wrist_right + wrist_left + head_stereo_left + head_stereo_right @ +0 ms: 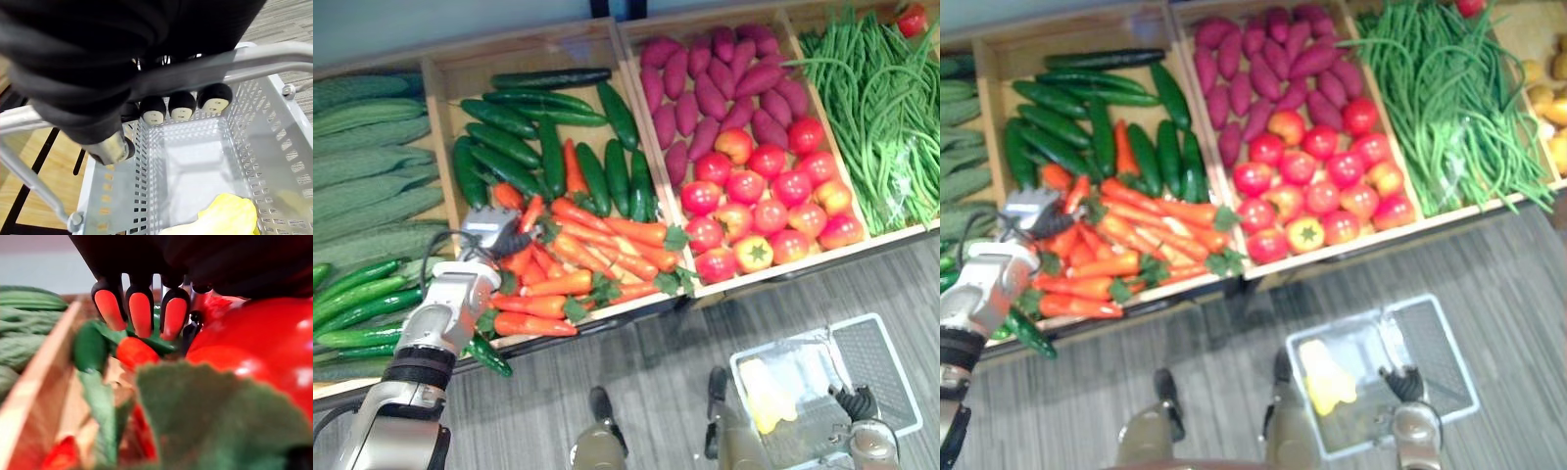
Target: Pick vegetable in the basket
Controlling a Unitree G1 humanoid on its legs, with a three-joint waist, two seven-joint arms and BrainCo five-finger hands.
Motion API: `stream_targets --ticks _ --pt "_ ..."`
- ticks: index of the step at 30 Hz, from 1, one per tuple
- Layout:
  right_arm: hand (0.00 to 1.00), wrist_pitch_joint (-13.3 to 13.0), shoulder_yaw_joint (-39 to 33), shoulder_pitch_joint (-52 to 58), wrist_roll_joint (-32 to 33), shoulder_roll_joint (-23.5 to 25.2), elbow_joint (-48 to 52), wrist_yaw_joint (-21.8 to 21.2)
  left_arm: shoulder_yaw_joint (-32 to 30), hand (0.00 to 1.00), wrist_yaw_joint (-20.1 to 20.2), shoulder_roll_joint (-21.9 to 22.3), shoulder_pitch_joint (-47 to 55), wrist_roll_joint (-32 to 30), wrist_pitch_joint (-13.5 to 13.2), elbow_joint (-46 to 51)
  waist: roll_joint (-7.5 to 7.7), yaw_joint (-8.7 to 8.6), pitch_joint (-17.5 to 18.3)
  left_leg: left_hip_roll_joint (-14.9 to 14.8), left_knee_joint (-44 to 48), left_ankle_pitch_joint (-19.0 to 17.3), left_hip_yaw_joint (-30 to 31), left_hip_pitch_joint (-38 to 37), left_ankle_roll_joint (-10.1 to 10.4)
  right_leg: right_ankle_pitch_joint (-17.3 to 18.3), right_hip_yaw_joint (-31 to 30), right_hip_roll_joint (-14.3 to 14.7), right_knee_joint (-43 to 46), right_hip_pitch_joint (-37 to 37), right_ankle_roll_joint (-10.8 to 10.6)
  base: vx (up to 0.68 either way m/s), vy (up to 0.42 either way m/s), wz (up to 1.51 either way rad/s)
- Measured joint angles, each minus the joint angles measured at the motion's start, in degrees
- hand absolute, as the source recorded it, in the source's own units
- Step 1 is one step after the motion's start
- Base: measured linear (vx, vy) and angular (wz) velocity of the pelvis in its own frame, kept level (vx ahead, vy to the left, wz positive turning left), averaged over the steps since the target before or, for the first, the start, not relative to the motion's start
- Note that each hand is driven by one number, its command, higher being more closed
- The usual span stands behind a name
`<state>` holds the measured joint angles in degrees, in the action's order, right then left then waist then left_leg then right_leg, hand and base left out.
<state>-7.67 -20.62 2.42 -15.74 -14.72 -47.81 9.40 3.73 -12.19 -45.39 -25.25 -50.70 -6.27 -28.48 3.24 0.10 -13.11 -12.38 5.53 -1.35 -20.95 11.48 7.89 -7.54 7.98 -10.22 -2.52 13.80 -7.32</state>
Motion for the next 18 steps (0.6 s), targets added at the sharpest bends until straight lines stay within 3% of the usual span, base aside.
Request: stream_targets --ticks 5,11,18 --pt "1.00 0.3 -0.3 0.3 -0.2 0.0 -2.6 -0.1 -4.9 1.00 0.0 -2.6 4.6 -0.9 0.6 7.8 -0.04 0.21 3.3 1.1 -4.5 2.4 1.5 -2.3 0.0 0.0 2.1 -0.2 -1.4 -2.3 0.0 -0.01 0.004 0.18" --pt "1.00 0.7 -0.4 1.2 -0.3 0.1 -2.6 -0.7 -8.0 1.00 0.0 -2.6 9.4 -2.3 0.5 13.3 -0.26 0.26 8.3 2.1 -6.6 3.1 1.7 -4.5 -0.3 0.0 2.6 -0.8 -2.4 -4.3 0.0 0.00 0.005 0.05" --pt "1.00 1.2 -1.4 1.4 -2.4 0.1 -2.8 -1.3 -10.1 1.00 -0.1 -2.6 14.3 -4.2 -0.8 17.9 -0.34 0.29 9.9 3.1 -8.8 3.9 1.6 -6.9 -0.5 -0.2 2.6 -1.3 -2.8 -5.9 -0.3 -0.01 0.004 0.01"
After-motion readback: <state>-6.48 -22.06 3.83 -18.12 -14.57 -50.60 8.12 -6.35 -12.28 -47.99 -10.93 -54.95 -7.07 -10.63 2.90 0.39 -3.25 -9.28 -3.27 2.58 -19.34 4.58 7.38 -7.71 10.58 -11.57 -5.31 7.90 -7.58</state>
